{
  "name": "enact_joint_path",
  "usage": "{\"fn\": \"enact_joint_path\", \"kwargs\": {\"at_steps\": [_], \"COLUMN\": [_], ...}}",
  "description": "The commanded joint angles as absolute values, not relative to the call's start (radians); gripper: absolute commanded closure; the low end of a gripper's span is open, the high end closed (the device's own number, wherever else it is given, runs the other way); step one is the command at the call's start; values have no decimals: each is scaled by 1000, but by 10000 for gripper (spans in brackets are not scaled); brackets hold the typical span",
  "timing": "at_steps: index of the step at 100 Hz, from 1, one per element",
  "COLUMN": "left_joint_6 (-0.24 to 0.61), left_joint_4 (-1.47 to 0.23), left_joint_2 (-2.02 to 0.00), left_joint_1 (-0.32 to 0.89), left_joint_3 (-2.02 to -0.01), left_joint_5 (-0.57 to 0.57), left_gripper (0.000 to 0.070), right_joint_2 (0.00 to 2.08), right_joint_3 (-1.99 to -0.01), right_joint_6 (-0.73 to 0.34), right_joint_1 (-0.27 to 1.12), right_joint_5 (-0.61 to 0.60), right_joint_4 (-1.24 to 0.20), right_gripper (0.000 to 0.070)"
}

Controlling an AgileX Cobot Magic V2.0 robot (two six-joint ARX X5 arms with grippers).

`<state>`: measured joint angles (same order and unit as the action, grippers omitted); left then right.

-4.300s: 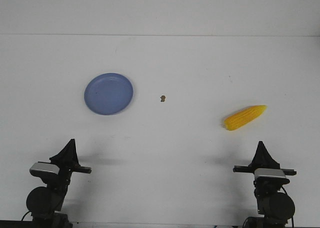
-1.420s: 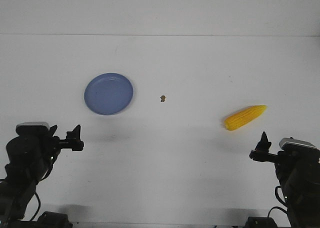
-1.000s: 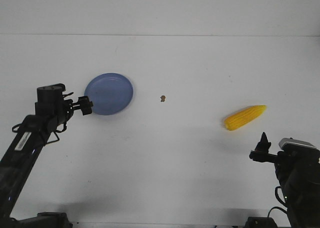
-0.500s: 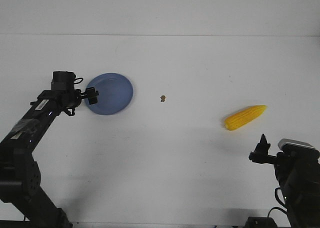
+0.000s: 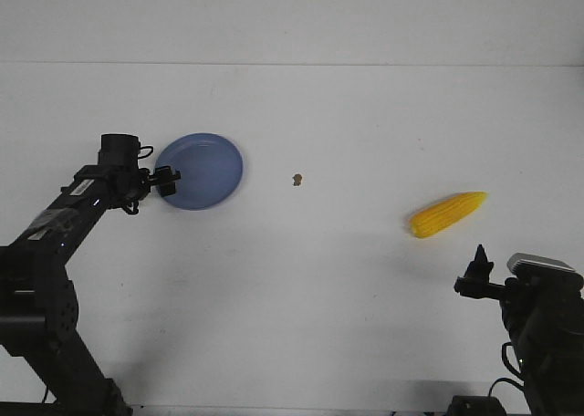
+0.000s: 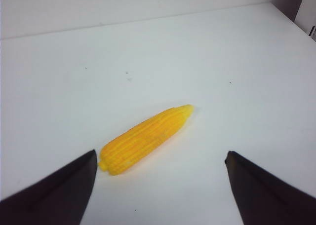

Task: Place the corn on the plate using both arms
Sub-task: 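Push the blue plate with the left gripper toward the table center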

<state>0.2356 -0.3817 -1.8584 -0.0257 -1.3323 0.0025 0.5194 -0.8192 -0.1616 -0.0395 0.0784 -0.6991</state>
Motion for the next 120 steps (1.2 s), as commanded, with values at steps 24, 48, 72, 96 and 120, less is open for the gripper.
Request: {"fn": "enact_joint_path", "kwargs": {"at_steps": [24, 48, 72, 96, 120], "left_joint_6": [229, 270, 303, 309, 382], "left_joint_4": [-387, -381, -397, -395, -262], "left_joint_2": [-1883, -1806, -1647, -1531, -1462], "left_joint_1": [-31, -43, -18, 97, 257], "left_joint_3": [-1351, -1351, -1346, -1220, -974], "left_joint_5": [66, 290, 458, 480, 480], "left_gripper": [695, 695, 696, 696, 696], "right_joint_2": [523, 523, 523, 523, 523], "right_joint_3": [-836, -836, -836, -836, -836], "right_joint_6": [-169, -168, -168, -168, -169], "right_joint_1": [-39, -39, -39, -39, -39], "right_joint_5": [77, 77, 77, 76, 77], "right_joint_4": [-692, -692, -688, -687, -685], "right_gripper": [149, 149, 149, 149, 149]}}
